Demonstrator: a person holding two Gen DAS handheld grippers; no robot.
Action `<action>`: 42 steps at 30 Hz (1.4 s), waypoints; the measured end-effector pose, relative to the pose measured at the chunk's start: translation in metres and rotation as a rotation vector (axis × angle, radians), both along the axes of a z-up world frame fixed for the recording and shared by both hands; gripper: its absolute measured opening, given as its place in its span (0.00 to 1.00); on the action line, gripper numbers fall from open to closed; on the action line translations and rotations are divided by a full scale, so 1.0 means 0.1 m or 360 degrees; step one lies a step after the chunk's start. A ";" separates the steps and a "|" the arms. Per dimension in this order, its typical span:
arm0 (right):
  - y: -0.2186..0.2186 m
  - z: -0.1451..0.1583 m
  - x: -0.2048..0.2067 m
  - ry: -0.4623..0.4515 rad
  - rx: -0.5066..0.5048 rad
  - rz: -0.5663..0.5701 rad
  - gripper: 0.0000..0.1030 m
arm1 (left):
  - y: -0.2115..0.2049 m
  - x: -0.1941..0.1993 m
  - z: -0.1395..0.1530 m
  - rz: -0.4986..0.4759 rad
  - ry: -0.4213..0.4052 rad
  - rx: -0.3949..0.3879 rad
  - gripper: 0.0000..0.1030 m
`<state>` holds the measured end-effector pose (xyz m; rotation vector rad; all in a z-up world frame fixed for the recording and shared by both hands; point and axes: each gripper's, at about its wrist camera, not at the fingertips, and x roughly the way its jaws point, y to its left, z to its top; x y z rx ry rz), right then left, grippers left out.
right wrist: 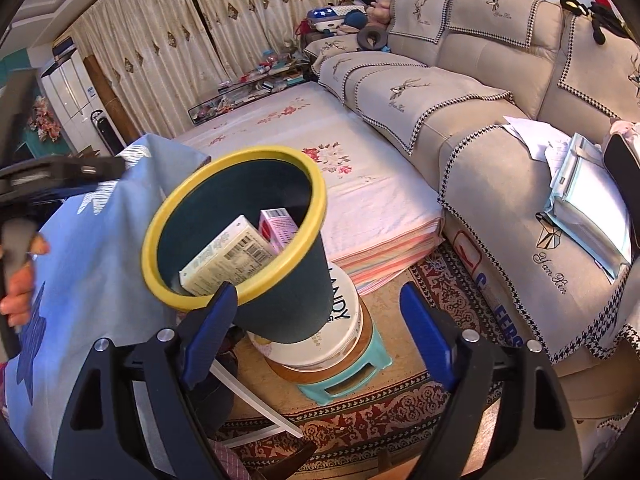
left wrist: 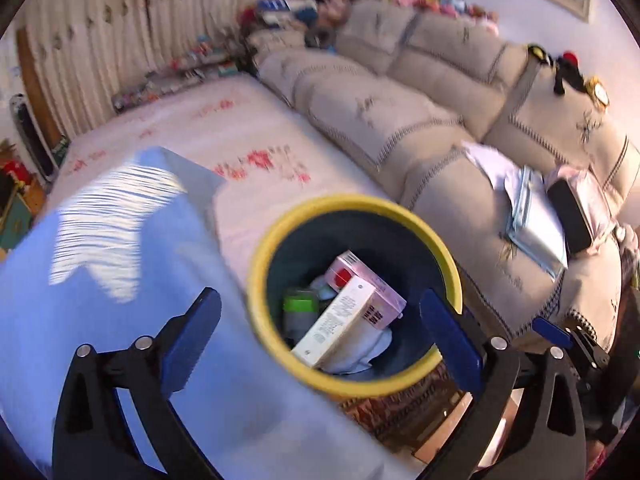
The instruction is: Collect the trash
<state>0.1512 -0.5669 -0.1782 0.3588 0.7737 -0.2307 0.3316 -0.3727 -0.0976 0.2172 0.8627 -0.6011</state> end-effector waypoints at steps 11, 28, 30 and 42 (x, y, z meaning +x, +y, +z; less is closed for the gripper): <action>0.58 0.40 -0.08 -0.0067 -0.0135 0.0155 0.82 | 1.88 -1.23 0.65 0.0502 -0.0497 -0.0032 0.95; 1.63 1.12 -0.44 -0.0290 -0.0368 0.0332 0.85 | 3.31 -2.35 0.76 0.0919 -0.0677 -0.0112 0.95; 1.70 1.16 -0.45 -0.0298 -0.0375 0.0348 0.85 | 3.38 -2.39 0.72 0.0955 -0.0665 -0.0107 0.95; 1.76 1.17 -0.45 -0.0306 -0.0349 0.0385 0.86 | 3.44 -2.33 0.59 0.0974 -0.0577 -0.0109 0.95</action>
